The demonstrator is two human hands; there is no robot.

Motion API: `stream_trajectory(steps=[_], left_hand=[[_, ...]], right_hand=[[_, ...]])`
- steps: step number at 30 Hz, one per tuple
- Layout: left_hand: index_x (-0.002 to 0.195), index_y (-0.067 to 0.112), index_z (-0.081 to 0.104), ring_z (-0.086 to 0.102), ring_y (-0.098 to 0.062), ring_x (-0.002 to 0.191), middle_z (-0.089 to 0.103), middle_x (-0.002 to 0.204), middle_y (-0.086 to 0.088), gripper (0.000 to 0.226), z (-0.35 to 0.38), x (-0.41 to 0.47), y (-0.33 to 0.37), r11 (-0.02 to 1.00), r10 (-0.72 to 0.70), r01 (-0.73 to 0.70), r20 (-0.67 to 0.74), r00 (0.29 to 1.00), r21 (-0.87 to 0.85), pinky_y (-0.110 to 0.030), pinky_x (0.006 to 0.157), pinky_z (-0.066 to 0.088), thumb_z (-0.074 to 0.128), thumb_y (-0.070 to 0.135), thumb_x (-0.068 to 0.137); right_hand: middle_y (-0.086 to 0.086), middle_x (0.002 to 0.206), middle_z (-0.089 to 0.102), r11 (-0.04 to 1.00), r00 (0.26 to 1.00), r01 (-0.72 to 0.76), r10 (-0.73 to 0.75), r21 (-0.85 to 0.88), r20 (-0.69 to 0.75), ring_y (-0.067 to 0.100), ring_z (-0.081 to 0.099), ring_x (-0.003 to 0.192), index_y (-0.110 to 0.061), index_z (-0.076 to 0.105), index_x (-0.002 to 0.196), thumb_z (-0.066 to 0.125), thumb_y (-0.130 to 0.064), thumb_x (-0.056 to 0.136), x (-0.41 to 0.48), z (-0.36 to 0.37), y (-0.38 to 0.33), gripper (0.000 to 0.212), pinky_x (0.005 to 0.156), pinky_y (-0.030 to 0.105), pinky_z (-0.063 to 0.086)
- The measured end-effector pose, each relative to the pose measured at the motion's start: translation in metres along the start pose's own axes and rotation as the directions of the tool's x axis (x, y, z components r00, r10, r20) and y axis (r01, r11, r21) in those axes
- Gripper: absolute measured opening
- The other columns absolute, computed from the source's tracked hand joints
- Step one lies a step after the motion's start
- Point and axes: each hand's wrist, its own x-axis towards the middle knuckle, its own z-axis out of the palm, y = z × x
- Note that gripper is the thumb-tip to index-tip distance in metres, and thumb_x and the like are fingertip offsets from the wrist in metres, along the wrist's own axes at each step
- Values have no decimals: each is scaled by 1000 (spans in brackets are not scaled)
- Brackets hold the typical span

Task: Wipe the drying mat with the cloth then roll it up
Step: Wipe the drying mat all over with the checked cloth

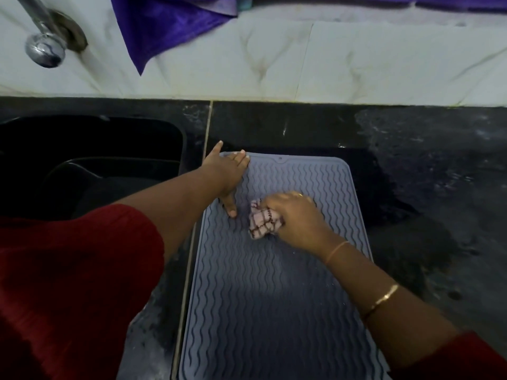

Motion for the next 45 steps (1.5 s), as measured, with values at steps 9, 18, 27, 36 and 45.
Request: stream_trajectory(steps=[9, 18, 27, 36, 45], left_hand=[[149, 12, -12, -8, -19, 146, -12, 158, -8, 139, -4, 0, 2, 1000, -2, 3, 50, 999, -12, -51, 113, -11, 67, 75, 53], [148, 7, -14, -5, -20, 146, -12, 158, -9, 145, -4, 0, 2, 1000, -4, 4, 17, 1000, -8, -49, 114, -9, 66, 77, 49], [148, 11, -14, -7, -20, 146, -13, 158, -9, 134, -5, 4, 5, 999, -33, 31, 33, 999, 43, -51, 115, -8, 64, 74, 60], [148, 7, -12, -5, -22, 146, -11, 158, -9, 139, -3, -6, 4, 1000, -23, 23, 2, 1000, 5, -57, 112, -8, 64, 76, 55], [148, 28, 21, 17, -26, 144, 15, 158, -3, 61, 21, -47, 19, 966, 246, -256, -201, 948, -25, -56, 114, 0, 48, 37, 94]], right_hand=[[8, 120, 62, 978, 972, -207, 209, 27, -110, 28, 54, 113, -22, 59, 119, 59, -13, 84, 90, -26, 15, 37, 99, 42, 44], [-2, 126, 61, 998, 998, -54, 56, -38, 30, 23, 48, 118, -29, 61, 118, 61, -5, 73, -41, 10, -19, 51, 104, 40, 27], [10, 109, 65, 977, 975, -196, 204, 88, -91, 27, 58, 104, -14, 63, 108, 60, -11, 82, 63, -26, 0, 26, 93, 42, 47], [-7, 130, 57, 993, 993, -111, 109, -36, -36, 20, 45, 123, -33, 58, 119, 61, -11, 75, -83, 24, -44, 49, 100, 38, 25], [7, 99, 66, 969, 972, -219, 227, 112, -62, 27, 60, 98, -15, 65, 96, 62, -11, 81, -18, -8, -38, 16, 88, 39, 49]])
